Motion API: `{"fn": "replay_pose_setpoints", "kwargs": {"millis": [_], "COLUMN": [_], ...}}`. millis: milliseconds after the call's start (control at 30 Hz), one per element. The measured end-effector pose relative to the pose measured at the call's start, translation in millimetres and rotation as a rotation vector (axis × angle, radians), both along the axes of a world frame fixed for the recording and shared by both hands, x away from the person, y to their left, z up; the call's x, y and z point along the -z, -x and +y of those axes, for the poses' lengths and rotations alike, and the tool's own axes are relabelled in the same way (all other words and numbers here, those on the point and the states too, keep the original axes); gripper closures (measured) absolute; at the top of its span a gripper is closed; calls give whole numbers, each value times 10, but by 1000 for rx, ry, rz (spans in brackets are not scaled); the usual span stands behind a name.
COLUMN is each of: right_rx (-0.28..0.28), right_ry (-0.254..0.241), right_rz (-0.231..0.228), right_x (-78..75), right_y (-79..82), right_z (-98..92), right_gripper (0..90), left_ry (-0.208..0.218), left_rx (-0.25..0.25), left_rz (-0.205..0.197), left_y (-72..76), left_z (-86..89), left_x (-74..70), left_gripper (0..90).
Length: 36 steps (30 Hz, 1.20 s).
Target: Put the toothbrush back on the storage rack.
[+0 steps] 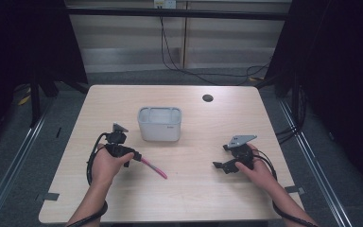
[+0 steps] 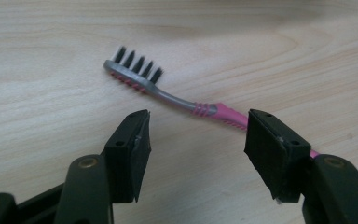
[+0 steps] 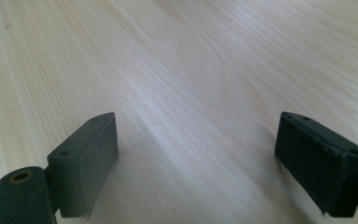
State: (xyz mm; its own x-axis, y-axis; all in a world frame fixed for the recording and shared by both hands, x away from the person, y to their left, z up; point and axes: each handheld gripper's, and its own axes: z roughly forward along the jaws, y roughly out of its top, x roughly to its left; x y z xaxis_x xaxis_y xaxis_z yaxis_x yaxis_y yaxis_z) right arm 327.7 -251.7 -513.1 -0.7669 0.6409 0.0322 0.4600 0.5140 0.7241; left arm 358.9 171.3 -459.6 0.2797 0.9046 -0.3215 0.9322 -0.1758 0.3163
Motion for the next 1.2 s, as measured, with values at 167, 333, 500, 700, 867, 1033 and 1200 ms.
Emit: {"fn": "replay_pose_setpoints", "kwargs": {"millis": [167, 333, 500, 700, 867, 1033, 1200], "right_rx": [0, -1, 0, -1, -4, -5, -8], "right_ry": [0, -1, 0, -1, -1, -2, -1], "right_rz": [0, -1, 0, -1, 1, 2, 1], "right_x": [0, 0, 0, 0, 0, -1, 0], "right_y": [-1, -1, -1, -1, -1, 0, 0], "right_z": [0, -1, -1, -1, -5, -6, -8], "right_gripper": [130, 130, 129, 129, 130, 129, 129], "left_ry": [-6, -15, -34, -71, -96, -119, -110], "left_rx": [-4, -8, -18, -15, -19, -10, -10], "left_rz": [9, -6, -1, -13, -21, -31, -30], "left_y": [-21, -58, -86, -101, -104, -100, -105], "left_z": [-36, -74, -131, -187, -245, -291, -295], "left_x": [14, 19, 30, 68, 88, 93, 99], "left_gripper": [401, 384, 374, 353, 350, 355, 354]}}
